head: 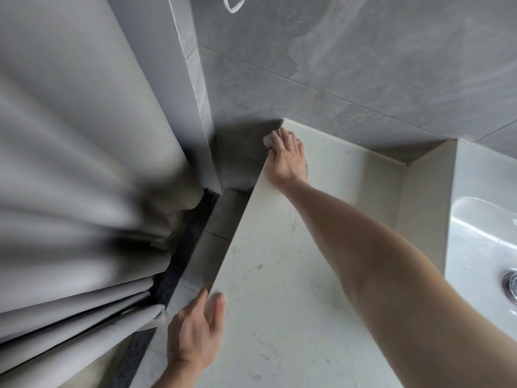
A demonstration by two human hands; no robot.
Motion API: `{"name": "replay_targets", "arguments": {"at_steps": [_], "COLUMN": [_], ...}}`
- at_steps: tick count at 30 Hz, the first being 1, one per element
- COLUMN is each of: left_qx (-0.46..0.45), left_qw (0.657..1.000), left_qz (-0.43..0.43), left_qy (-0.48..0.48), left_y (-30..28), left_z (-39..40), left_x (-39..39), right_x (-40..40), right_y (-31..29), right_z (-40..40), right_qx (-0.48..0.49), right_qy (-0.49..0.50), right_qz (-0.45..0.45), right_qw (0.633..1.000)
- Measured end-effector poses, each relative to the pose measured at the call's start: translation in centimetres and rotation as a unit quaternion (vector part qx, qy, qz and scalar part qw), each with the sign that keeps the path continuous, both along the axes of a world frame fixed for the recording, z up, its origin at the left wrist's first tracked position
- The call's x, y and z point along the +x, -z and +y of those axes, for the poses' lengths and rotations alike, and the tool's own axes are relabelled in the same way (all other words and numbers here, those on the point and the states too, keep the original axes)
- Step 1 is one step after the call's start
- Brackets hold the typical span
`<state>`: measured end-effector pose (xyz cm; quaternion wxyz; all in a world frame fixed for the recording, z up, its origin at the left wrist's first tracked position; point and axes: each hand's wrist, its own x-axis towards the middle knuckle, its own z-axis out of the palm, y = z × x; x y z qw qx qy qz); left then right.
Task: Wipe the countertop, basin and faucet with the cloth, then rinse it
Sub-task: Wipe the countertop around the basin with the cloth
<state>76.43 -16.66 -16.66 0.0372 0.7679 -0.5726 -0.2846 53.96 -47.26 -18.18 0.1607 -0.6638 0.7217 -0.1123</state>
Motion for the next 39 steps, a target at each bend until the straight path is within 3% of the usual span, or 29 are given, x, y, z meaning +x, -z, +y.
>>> {"name": "replay_targets", "arguments": {"at_steps": [7,12,20,23,26,29,39], "left_qx": [0.006,0.004,0.008,0.01,0.008,0.001,0.01], "left_qw": [1.0,1.0,1.0,1.0,1.0,1.0,1.0], "left_qz": [0.004,0.008,0.004,0.0,0.0,-0.005,-0.007], "left_qy": [-0.012,-0.017,-0.007,-0.012,-0.011,-0.006,-0.017], "left_y": [-0.5,-0.7,-0.5,-0.5,-0.5,-0.5,-0.7], "left_z": [-0.2,-0.2,-0.2,-0.1,0.0,-0.1,0.0], "left_x": [-0.2,-0.2,-0.1,-0.1,-0.1,-0.1,-0.5], "right_x": [-10.6,-15.8,-12.6,-8.6,-4.2,-0.2,-3.8], "right_y": [1.7,2.2,1.7,1.2,0.8,0.6,0.3], "right_z": [3.1,6.4,4.0,2.3,1.2,1.0,4.8], "right_qx": [-0.032,-0.059,-0.036,-0.019,0.023,-0.001,-0.027], "right_qy": [0.134,0.256,0.406,0.362,0.238,0.115,-0.135], "right_qz": [0.046,0.083,0.041,0.04,0.045,0.033,0.022], "right_qw": [0.989,0.961,0.912,0.931,0.97,0.993,0.99]}}
